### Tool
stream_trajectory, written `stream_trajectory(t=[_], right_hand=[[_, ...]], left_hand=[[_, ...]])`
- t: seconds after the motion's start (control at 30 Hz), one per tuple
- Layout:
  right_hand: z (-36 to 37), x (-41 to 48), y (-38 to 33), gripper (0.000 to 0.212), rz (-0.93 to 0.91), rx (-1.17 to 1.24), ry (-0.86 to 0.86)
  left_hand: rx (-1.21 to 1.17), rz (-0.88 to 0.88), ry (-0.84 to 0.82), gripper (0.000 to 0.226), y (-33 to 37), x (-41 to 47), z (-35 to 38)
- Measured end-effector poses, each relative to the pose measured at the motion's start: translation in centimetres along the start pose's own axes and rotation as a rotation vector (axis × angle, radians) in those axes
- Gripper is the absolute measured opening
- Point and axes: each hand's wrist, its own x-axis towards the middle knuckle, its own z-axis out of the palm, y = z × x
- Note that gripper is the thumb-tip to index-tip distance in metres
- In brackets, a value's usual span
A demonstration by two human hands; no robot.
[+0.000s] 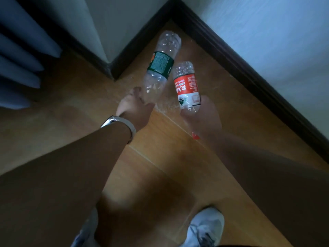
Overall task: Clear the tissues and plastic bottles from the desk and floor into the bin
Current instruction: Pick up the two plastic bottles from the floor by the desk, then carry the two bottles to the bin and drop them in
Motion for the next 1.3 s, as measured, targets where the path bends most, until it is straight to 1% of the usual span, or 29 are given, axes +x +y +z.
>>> stream_trajectory(t=[0.1, 0.17, 0.33, 0.47, 0.63, 0.73, 0.8, 0.87, 0.97, 1.07, 1.17, 1.3], right_hand=[[-3.3, -4.0, -2.5, 0.054, 0.012, 0.002, -0.034], [-6.0, -7.0, -4.4, 0.051, -0.015, -0.009, -0.067], [-12.9, -14.9, -9.1, 0.054, -0.201, -0.032, -0.095], [-19.2, -20.9, -13.4, 0.057, -0.286, -0.033, -0.146], [-26.5, -27.5, -18.8, 0.057, -0.398, 0.020, -0.155], [-31.2, -30.7, -22.0, 0.063, -0.427, 0.058, -0.182], [-34.6, -32.5, -23.9, 0.064, -0.445, 0.086, -0.204], [-37.9, -34.0, -25.8, 0.060, -0.454, 0.112, -0.207], [-42.9, -35.5, -28.0, 0.054, -0.466, 0.142, -0.164], [-47.5, -36.4, -29.2, 0.058, -0.498, 0.225, -0.150], [-52.1, -36.7, -29.4, 0.058, -0.521, 0.271, -0.160], [-58.0, -37.0, -28.5, 0.059, -0.545, 0.304, -0.095]], left_hand=[[-0.062, -0.070, -0.017, 0.059, -0.3, -5.4, -3.5], [-0.063, -0.100, -0.041, 0.059, -0.2, -9.1, -6.2], [-0.122, -0.170, -0.027, 0.060, 1.4, -19.1, -14.1], [-0.141, -0.186, 0.021, 0.057, 4.1, -27.1, -20.6], [-0.190, -0.220, 0.076, 0.053, 7.7, -35.3, -27.9], [-0.258, -0.209, 0.120, 0.048, 10.9, -39.2, -31.9], [-0.298, -0.194, 0.138, 0.038, 13.7, -41.5, -34.4], [-0.343, -0.162, 0.152, 0.032, 16.6, -43.5, -36.5], [-0.400, -0.101, 0.168, 0.027, 20.8, -45.8, -39.1], [-0.417, -0.038, 0.178, 0.030, 25.0, -47.6, -40.8], [-0.468, 0.017, 0.187, 0.033, 29.3, -49.1, -41.6], [-0.475, 0.089, 0.175, 0.034, 34.8, -50.3, -41.4]])
